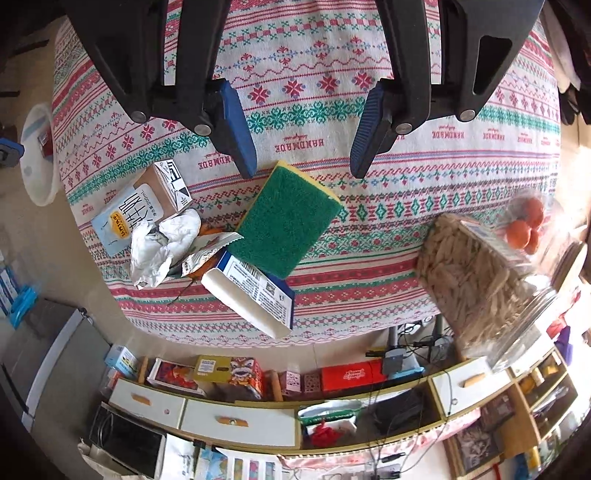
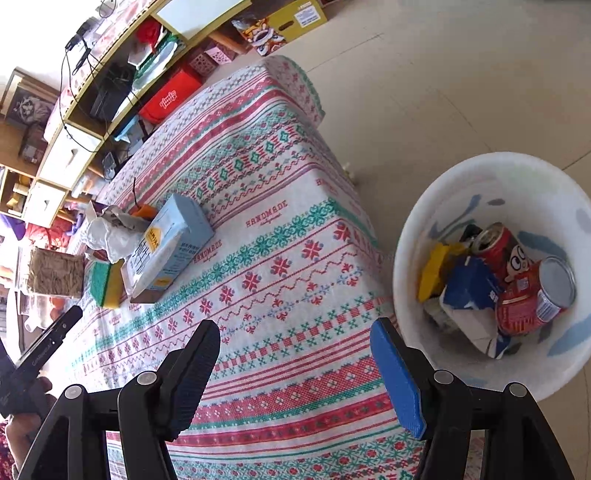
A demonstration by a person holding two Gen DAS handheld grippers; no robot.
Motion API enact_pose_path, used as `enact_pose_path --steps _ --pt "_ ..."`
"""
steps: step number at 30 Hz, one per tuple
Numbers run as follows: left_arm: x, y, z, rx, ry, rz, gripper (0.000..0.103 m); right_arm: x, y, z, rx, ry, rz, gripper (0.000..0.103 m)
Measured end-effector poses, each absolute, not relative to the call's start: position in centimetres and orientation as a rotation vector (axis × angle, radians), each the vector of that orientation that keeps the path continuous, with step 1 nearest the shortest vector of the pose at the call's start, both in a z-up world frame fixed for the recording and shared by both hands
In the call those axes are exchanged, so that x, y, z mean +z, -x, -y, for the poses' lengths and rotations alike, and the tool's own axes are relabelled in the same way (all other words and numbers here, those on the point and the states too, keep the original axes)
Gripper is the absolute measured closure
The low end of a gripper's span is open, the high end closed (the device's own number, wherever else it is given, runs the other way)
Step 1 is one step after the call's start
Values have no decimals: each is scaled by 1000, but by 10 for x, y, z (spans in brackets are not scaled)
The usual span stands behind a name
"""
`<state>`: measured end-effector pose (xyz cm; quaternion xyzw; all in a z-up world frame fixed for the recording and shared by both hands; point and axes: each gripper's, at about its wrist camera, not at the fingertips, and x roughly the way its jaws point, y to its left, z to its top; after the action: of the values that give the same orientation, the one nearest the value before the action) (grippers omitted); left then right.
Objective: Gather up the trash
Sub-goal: 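Move the left tool to the table and grasp the green-yellow sponge, then grasp the light blue milk carton with the right tool while the left tool holds the sponge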
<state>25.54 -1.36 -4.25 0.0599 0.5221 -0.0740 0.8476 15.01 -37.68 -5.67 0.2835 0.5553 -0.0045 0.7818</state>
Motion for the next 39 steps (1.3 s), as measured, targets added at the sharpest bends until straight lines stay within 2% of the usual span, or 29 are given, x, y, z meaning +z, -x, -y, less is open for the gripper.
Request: enact_pose_path --steps 9,11,14,18,19,20,22,28,39 --pt "-75 -292 28 -193 -244 -1157 45 -61 -177 330 34 -541 -1230 29" --pt "-80 -295 31 -215 -267 -1160 38 -66 -186 321 63 -570 -1237 27" --pt "-88 -296 37 -218 -335 -1135 34 -77 -199 310 97 -639 -1258 27" --pt "-93 -301 31 -199 -336 -1130 34 -91 -215 303 97 -729 -1270 27" --pt "-93 -301 28 -201 -321 -1128 38 -95 -219 303 102 -756 -1265 27" --pt "-93 -302 24 -191 -313 -1127 48 -99 -223 302 97 -781 -1265 27" --pt "-94 -303 18 -169 -301 -1141 56 -105 -229 301 81 -817 -1258 27" --pt "-78 -293 -1 -152 -197 -1123 71 -113 -248 288 77 -863 -1237 27" --pt "-42 -234 -10 -184 -45 -1130 72 -121 -282 278 -20 -968 -1166 26"
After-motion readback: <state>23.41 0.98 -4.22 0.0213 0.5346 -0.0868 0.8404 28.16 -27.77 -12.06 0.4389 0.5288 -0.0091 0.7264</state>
